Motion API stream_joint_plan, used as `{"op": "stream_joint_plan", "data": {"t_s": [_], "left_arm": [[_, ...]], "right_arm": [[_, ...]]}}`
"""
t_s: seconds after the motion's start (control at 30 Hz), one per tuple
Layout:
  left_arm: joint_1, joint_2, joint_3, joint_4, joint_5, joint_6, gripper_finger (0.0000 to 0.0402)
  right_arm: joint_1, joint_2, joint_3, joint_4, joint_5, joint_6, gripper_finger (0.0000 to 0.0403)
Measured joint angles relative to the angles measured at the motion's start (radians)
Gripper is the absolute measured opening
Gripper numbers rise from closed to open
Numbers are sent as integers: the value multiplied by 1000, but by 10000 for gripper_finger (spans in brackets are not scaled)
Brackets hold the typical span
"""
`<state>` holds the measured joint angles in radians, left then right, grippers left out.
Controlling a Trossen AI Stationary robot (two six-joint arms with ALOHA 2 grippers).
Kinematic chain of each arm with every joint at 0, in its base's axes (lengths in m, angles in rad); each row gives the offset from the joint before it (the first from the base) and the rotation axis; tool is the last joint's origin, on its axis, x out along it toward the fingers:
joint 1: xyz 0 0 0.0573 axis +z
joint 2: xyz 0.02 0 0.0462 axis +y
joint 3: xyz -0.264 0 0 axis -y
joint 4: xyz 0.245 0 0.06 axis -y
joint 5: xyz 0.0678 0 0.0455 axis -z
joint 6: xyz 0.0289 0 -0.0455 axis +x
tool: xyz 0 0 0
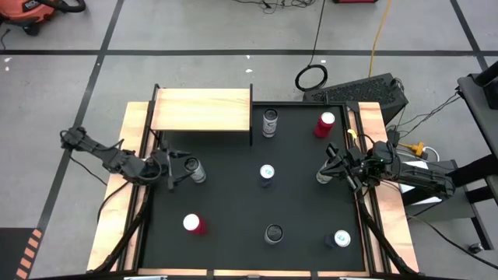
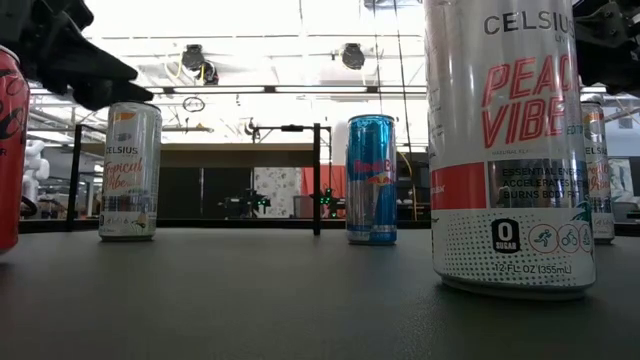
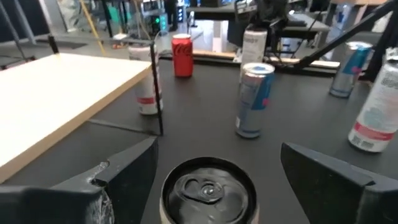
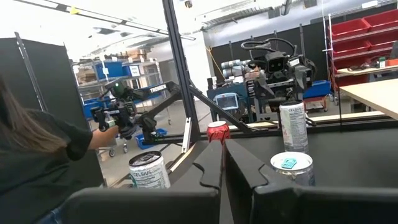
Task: Place canned beverage on shelf
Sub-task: Put the left white yellow soda can on the shelf
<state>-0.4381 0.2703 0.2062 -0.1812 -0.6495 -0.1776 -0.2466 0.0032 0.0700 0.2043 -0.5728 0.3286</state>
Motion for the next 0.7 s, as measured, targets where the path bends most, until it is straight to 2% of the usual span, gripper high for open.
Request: {"op": "stream_joint_plan", "data": {"t_s": [0.2,0.33,0.7], "left_arm": [[34,60,0,16,52,-30,344],[55,104,1,25,54,-73,344],[98,180,3,62,64,-70,344]], "right_arm": [[0,0,0,-7,0,0,0],[0,0,0,-22,0,0,0],[0,0,0,-24,0,0,0]]}}
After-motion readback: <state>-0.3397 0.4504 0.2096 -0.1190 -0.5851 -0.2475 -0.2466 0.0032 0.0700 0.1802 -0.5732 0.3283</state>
